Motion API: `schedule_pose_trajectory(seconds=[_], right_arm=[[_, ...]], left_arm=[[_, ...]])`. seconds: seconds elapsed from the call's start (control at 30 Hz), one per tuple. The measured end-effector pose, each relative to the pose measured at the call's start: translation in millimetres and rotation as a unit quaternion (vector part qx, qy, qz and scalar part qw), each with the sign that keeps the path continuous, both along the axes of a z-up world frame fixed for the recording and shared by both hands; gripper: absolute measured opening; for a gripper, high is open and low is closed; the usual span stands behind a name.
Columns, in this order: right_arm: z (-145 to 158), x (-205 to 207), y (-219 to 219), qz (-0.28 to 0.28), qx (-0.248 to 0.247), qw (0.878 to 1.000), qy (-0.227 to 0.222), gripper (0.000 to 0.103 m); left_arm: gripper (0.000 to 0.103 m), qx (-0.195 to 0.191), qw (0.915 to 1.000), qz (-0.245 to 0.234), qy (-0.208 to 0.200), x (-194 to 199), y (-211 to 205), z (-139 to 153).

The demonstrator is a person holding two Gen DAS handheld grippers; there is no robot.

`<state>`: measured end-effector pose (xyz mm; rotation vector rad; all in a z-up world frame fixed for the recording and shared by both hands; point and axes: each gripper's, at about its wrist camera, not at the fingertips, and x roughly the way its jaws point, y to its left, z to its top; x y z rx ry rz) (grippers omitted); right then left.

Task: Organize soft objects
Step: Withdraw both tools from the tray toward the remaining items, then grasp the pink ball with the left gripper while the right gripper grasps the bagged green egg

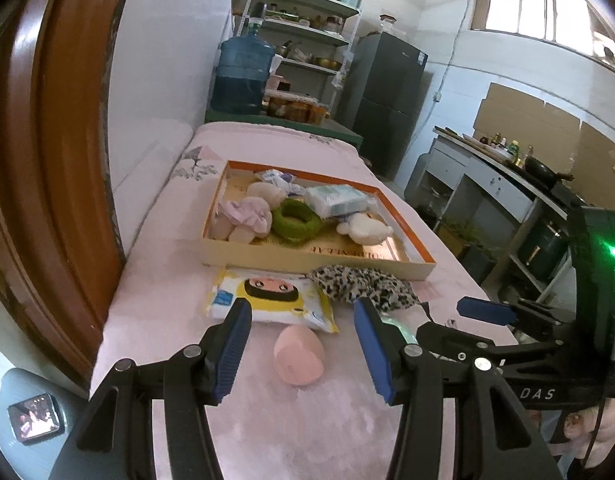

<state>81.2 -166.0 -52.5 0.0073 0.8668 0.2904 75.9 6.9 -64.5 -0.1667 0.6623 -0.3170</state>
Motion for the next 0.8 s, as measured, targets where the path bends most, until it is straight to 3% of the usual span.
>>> schedule_pose_trajectory(seconds=[0.8], right_arm=[[-46, 9, 11, 0.005, -0.019, 0.999, 0.038, 0.080]], left_arm=[[0.053, -0.008, 0.9972, -0.016, 0.072, 18, -7, -55]])
